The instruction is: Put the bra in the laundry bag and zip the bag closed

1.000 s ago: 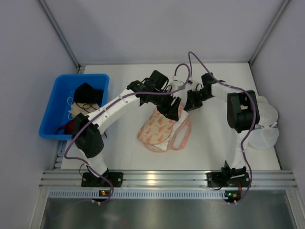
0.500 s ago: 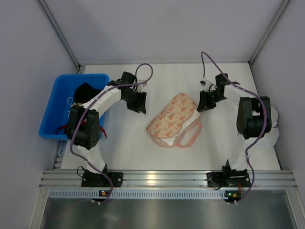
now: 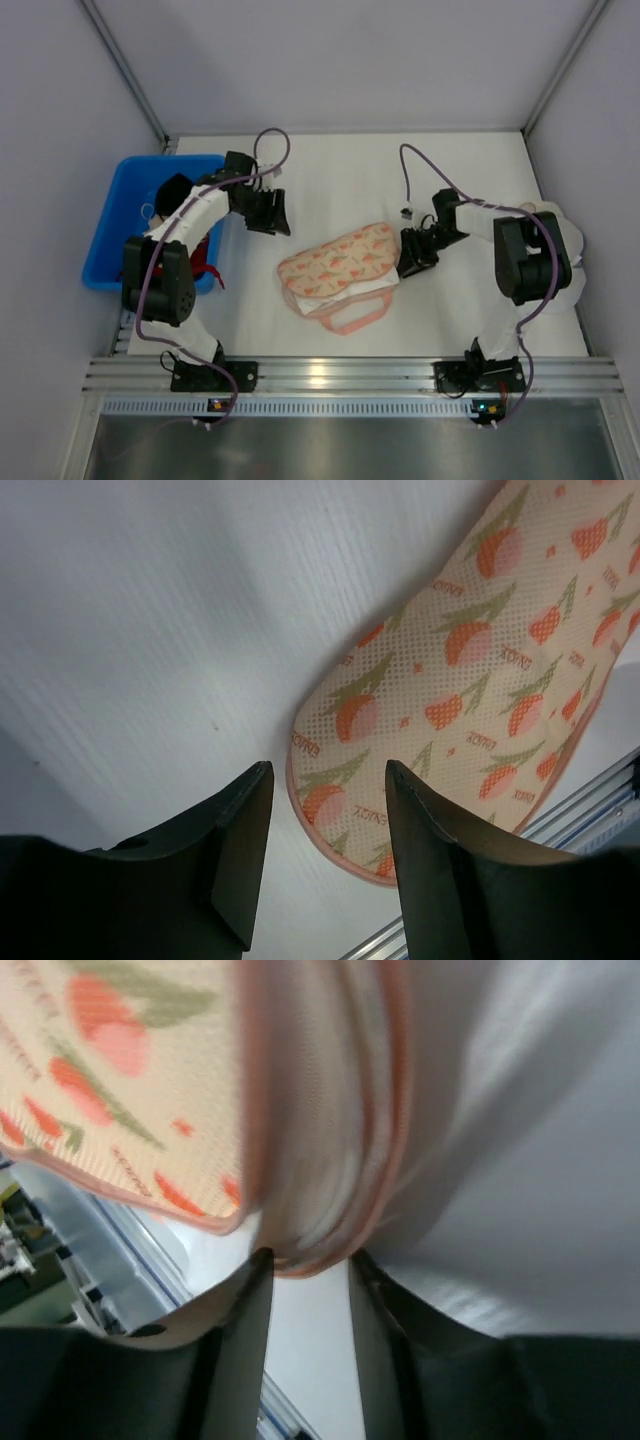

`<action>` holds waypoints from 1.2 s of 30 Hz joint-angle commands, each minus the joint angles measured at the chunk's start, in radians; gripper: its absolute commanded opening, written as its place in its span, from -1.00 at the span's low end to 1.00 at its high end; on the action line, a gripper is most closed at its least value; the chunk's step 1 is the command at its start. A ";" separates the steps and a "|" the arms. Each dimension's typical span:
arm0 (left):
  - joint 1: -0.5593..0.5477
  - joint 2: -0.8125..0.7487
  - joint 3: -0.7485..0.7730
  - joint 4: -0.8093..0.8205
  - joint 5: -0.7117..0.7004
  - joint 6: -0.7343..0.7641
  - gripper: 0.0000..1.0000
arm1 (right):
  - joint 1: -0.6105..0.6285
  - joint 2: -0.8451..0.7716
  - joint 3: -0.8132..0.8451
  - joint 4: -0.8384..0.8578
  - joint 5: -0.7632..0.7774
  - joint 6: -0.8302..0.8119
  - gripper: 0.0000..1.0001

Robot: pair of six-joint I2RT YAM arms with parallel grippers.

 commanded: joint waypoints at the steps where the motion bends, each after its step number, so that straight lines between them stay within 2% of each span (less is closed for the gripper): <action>1: 0.088 -0.043 -0.038 -0.028 0.013 -0.062 0.08 | 0.032 -0.108 -0.016 -0.064 -0.058 -0.018 -0.18; 4: 0.131 -0.036 -0.078 -0.072 0.048 -0.094 0.06 | 0.023 -0.188 -0.044 -0.110 0.020 -0.053 0.20; 8: 0.141 -0.036 -0.128 -0.073 0.027 -0.079 0.02 | -0.046 -0.283 -0.064 -0.093 0.093 -0.050 0.42; 11: 0.141 -0.005 -0.123 -0.089 -0.004 -0.067 -0.05 | -0.105 -0.314 -0.033 -0.067 0.083 -0.032 0.44; 15: 0.133 0.041 -0.131 -0.088 0.067 -0.076 -0.09 | -0.125 -0.281 0.069 -0.053 0.065 -0.010 0.46; 18: 0.110 0.121 -0.070 -0.088 0.113 -0.068 -0.18 | -0.126 -0.234 0.140 -0.058 0.060 -0.022 0.48; 24: 0.044 0.312 0.214 -0.088 0.219 -0.074 -0.24 | -0.180 -0.141 0.318 -0.104 0.056 -0.074 0.52; 28: -0.017 0.432 0.398 -0.088 0.338 -0.074 -0.26 | -0.211 -0.087 0.415 -0.144 0.034 -0.090 0.57; 29: -0.048 0.467 0.459 -0.088 0.358 -0.076 -0.24 | -0.212 -0.076 0.433 -0.156 0.024 -0.099 0.56; 32: -0.066 0.468 0.504 -0.065 0.375 -0.082 -0.14 | -0.197 -0.029 0.501 -0.193 -0.039 -0.130 0.51; 35: -0.040 0.396 0.488 -0.044 0.375 -0.056 -0.02 | -0.151 0.009 0.545 -0.188 -0.052 -0.168 0.44; 36: -0.031 0.371 0.471 -0.044 0.374 -0.022 0.00 | -0.089 0.034 0.570 -0.184 -0.042 -0.186 0.40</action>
